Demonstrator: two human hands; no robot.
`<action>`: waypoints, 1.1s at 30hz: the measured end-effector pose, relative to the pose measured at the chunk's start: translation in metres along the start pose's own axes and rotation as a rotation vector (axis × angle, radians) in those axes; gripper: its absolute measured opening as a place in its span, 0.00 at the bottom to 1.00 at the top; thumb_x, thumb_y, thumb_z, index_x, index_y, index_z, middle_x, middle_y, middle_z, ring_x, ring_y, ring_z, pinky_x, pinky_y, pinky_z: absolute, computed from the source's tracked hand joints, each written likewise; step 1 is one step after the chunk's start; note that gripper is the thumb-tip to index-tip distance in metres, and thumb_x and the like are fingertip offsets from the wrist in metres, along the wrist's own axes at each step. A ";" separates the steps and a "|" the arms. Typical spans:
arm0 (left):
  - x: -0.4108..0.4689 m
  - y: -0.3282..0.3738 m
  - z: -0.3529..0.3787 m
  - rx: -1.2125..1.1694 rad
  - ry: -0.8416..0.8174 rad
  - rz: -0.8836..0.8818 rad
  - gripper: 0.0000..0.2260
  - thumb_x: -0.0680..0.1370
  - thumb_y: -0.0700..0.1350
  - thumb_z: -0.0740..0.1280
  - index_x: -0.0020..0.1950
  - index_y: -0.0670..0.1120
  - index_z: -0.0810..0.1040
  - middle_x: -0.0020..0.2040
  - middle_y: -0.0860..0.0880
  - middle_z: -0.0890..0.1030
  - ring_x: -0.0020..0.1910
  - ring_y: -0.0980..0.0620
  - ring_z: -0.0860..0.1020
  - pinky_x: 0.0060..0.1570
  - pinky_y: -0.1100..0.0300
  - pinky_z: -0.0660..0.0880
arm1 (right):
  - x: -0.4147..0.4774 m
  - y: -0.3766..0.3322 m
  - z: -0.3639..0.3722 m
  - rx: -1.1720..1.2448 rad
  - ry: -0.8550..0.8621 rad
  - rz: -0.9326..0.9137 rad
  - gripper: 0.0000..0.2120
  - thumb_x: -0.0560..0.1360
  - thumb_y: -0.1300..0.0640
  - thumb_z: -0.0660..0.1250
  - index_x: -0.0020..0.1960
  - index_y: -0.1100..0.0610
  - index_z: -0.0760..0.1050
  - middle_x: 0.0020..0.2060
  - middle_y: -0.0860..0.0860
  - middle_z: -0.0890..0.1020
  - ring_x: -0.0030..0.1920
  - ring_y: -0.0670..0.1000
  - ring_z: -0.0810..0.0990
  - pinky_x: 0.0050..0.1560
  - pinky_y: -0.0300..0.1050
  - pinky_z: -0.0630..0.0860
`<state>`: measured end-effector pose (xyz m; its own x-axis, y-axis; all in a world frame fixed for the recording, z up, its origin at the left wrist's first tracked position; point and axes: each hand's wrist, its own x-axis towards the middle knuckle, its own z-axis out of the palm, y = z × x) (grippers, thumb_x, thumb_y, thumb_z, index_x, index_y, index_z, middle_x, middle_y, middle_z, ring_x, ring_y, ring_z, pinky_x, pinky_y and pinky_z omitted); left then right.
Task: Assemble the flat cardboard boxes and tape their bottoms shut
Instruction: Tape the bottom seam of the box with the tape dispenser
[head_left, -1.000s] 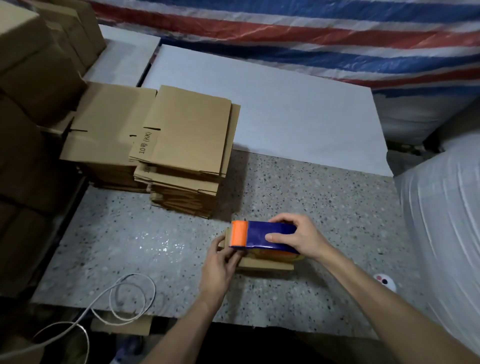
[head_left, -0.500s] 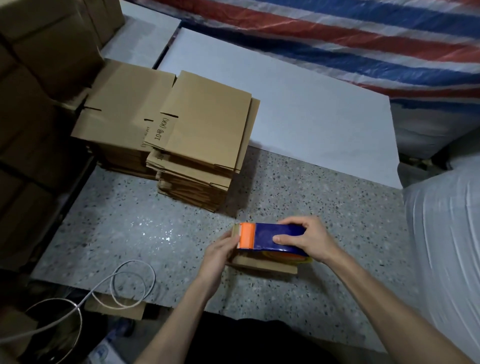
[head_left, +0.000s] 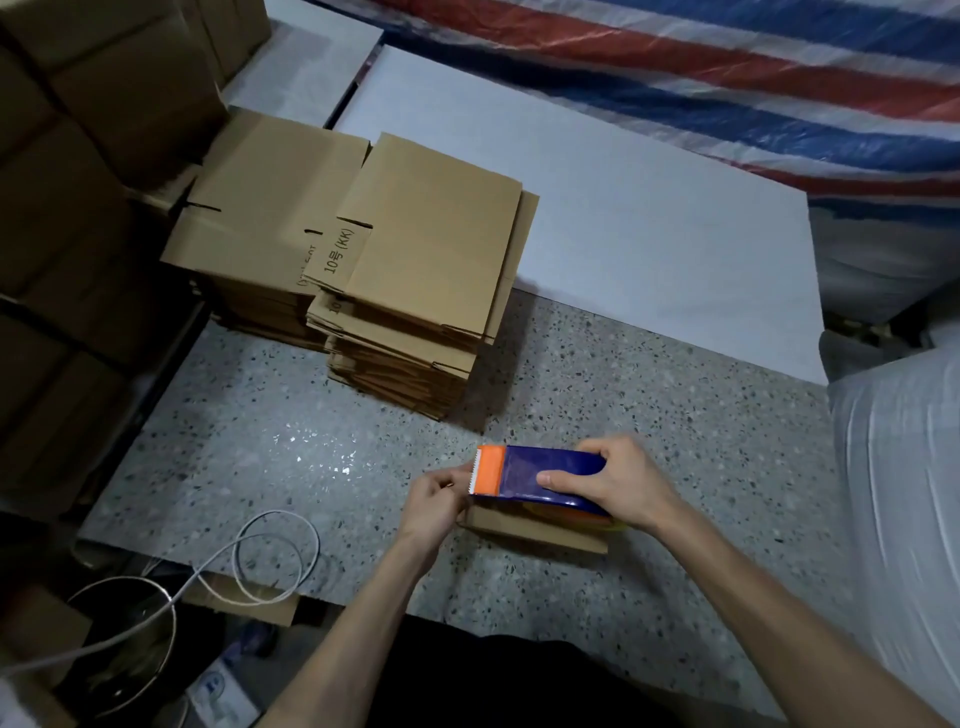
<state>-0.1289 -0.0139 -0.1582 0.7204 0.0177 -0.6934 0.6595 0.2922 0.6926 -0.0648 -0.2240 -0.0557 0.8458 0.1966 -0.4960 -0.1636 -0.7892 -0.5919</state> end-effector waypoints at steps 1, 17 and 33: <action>0.001 0.002 -0.001 0.026 0.038 -0.009 0.12 0.79 0.32 0.63 0.40 0.41 0.84 0.59 0.45 0.84 0.54 0.51 0.82 0.43 0.64 0.77 | 0.000 -0.003 0.003 -0.010 -0.015 0.014 0.24 0.63 0.30 0.75 0.36 0.51 0.81 0.30 0.45 0.83 0.29 0.41 0.80 0.31 0.35 0.69; 0.018 -0.033 0.014 -0.016 0.212 -0.159 0.06 0.78 0.33 0.61 0.53 0.36 0.76 0.54 0.40 0.81 0.55 0.42 0.81 0.55 0.46 0.81 | -0.019 0.005 -0.020 -0.075 0.053 0.210 0.21 0.61 0.33 0.78 0.36 0.51 0.84 0.29 0.43 0.84 0.30 0.42 0.81 0.32 0.40 0.74; 0.014 -0.063 0.036 0.346 0.036 -0.149 0.09 0.83 0.44 0.63 0.43 0.46 0.72 0.45 0.48 0.79 0.42 0.54 0.75 0.37 0.66 0.71 | -0.032 0.031 -0.015 -0.239 0.021 0.212 0.19 0.66 0.36 0.77 0.39 0.50 0.77 0.33 0.46 0.81 0.36 0.47 0.81 0.37 0.43 0.74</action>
<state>-0.1522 -0.0664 -0.2042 0.6075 0.0345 -0.7936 0.7942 -0.0456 0.6060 -0.0898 -0.2634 -0.0486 0.8162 0.0026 -0.5778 -0.2159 -0.9262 -0.3092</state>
